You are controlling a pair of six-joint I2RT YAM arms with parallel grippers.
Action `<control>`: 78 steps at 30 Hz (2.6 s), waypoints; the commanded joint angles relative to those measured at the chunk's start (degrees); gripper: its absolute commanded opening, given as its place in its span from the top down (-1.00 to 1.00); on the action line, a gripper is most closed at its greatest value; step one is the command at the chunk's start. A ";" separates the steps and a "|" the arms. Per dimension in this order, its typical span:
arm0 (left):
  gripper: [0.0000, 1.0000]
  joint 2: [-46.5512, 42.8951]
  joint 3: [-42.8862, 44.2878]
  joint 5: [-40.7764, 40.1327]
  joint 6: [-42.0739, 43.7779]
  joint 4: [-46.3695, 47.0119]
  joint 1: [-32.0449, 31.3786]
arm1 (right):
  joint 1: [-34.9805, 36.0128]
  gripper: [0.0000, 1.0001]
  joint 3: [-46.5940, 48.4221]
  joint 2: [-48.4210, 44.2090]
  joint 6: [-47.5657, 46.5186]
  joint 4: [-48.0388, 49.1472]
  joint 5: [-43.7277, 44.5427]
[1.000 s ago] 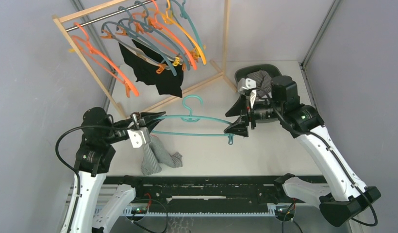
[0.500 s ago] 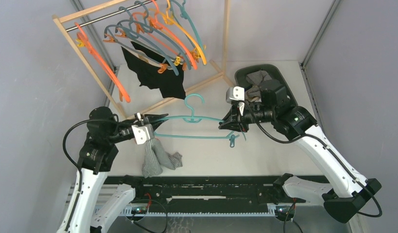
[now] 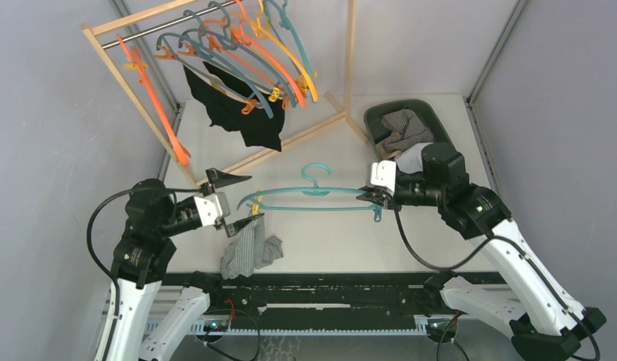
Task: Remove the underwear clipped to the hanger
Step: Remove the underwear from the hanger.
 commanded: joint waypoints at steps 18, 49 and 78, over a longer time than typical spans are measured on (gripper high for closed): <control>-0.76 14.91 11.29 -2.00 -27.92 -10.98 -0.25 | 0.66 1.00 -7.76 -13.90 -27.17 3.86 3.70; -0.22 29.33 9.50 11.40 -25.21 -21.27 -0.16 | 0.70 1.00 -8.62 -16.47 -25.88 2.47 2.20; 0.83 28.81 8.96 12.26 -24.96 -21.29 -0.23 | 0.06 1.00 -11.76 -17.18 -18.81 11.16 5.36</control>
